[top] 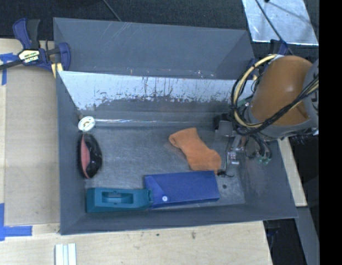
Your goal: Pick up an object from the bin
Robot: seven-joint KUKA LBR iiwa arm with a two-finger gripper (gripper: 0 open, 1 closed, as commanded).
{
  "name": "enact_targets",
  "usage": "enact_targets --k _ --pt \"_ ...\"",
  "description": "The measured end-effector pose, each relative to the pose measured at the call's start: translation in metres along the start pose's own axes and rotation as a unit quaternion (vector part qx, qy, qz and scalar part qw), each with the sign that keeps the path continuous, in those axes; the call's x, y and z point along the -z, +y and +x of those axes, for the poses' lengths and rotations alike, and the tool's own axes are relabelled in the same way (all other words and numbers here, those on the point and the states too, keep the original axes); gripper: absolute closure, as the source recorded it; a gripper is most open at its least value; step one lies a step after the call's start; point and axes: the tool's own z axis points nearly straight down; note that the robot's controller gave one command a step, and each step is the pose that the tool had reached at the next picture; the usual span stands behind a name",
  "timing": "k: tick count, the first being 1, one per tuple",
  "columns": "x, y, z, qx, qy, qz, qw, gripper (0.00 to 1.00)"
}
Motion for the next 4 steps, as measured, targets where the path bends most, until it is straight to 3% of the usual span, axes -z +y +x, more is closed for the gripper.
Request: enact_targets --k 1,2,3,4 --pt "-0.019 0.017 -0.01 -0.084 -0.0015 0.0 0.9965 0.0" --pt "-0.065 0.018 -0.019 -0.081 -0.0005 0.0 0.9968 0.0" --pt "-0.078 0.026 -0.018 -0.267 -0.002 0.0 0.9637 1.0" --pt "-0.078 0.026 -0.018 -0.266 -0.002 0.0 0.9639 1.0"
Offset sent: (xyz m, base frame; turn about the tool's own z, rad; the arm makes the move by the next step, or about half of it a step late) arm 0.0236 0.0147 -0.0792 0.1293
